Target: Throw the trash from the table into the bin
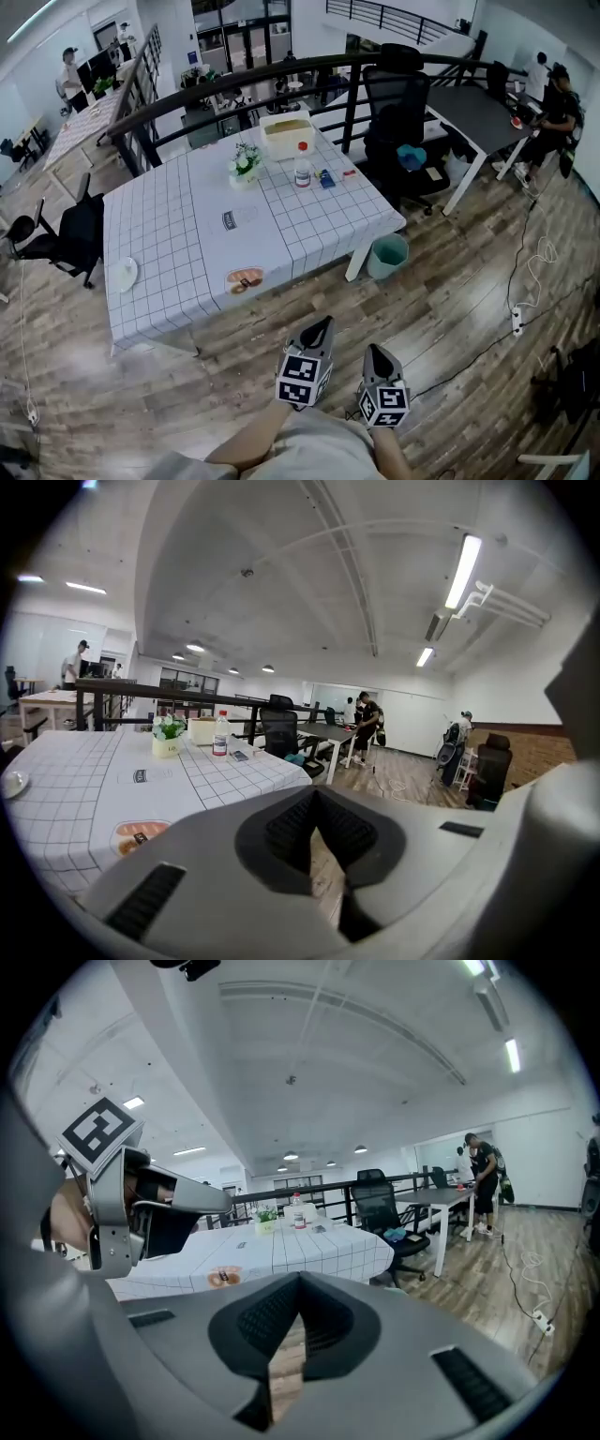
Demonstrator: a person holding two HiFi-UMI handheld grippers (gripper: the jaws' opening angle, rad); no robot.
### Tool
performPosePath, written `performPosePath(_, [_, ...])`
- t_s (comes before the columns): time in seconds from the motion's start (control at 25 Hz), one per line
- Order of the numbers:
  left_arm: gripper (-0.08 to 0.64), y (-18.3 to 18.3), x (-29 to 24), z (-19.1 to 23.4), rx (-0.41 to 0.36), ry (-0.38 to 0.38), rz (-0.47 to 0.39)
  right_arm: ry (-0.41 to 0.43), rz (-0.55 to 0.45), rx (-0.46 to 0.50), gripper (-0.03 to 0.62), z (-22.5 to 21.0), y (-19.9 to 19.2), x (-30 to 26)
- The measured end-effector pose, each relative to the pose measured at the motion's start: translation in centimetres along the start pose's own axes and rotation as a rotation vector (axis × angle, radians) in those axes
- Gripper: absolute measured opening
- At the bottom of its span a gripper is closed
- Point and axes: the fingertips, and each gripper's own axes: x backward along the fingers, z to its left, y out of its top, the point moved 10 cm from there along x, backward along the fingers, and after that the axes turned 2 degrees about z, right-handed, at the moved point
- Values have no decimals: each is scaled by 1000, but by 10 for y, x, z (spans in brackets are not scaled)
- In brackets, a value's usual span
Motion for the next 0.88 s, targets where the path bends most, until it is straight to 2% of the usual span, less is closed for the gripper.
performPosePath(0.2, [25,3,-22,31,3,-8,23,-20,-9,-2,-6,3,12,-34])
performPosePath(0.4, [25,11,-34,56,-6,-9,31,-78,-26,-19,-6,6,20,-56])
performPosePath(0.68, [25,11,-48,66,3,-33,44,-135,-36,15,-6,3,28,-60])
performPosePath(0.88, [25,6,-63,62,-3,-51,84,-166,-30,-23,-6,-15,27,-65])
